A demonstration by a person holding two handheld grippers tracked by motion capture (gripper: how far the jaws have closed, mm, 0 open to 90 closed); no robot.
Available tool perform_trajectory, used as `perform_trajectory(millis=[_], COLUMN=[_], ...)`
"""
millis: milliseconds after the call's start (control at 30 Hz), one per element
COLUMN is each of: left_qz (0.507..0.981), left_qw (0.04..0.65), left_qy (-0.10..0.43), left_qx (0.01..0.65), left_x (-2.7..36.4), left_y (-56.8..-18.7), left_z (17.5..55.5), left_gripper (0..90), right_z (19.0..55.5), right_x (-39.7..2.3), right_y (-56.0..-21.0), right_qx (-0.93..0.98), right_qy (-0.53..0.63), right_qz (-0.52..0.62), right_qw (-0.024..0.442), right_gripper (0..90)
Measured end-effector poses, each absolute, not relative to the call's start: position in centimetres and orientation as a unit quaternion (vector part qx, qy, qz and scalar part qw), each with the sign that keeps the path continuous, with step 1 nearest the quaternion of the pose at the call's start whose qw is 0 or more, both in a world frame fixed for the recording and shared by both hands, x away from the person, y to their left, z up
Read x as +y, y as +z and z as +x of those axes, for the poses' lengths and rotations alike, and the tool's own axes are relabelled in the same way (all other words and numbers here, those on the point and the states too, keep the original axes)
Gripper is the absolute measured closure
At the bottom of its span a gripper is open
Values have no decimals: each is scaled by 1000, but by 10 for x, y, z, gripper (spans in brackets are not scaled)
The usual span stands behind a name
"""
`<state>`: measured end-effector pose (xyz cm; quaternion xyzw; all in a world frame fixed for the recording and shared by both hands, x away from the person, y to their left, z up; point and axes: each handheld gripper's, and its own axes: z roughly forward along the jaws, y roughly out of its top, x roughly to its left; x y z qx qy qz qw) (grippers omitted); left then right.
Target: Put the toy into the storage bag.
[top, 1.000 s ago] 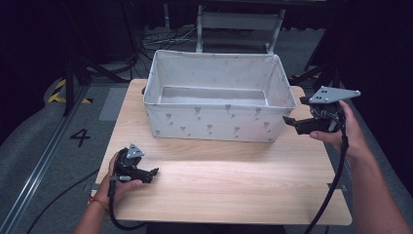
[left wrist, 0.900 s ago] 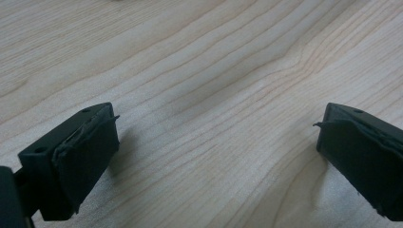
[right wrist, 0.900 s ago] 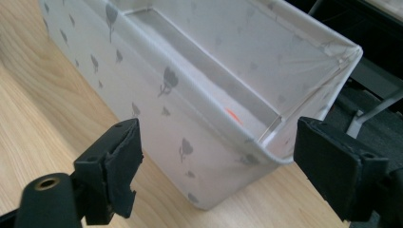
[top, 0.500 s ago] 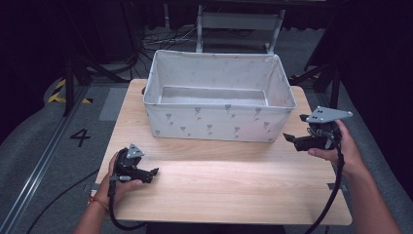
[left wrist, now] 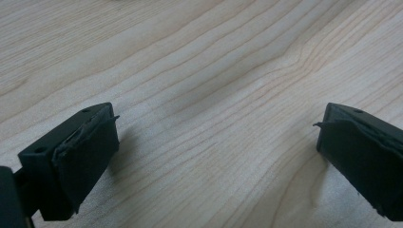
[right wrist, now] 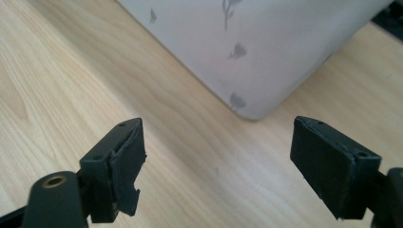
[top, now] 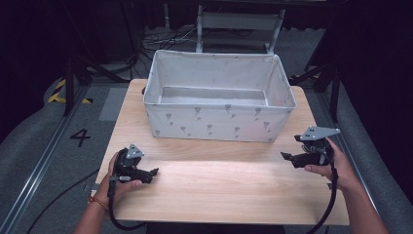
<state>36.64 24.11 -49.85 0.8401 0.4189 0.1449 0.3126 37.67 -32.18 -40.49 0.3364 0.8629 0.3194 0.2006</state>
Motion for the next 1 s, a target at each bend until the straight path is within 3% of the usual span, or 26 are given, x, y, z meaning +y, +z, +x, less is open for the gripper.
perform_trajectory(millis=[400, 1000], left_qz=[840, 840], left_qw=[312, 312], left_qy=[145, 146], left_qx=[420, 419], left_x=[241, 241], left_y=[-498, -498], left_z=[366, 367], left_gripper=[5, 5], right_z=[363, 337], right_x=[-341, -370], right_y=[-449, -494], right_qx=[853, 820], right_qy=[318, 349], right_qz=[356, 417], right_qw=[210, 178], right_gripper=[199, 192])
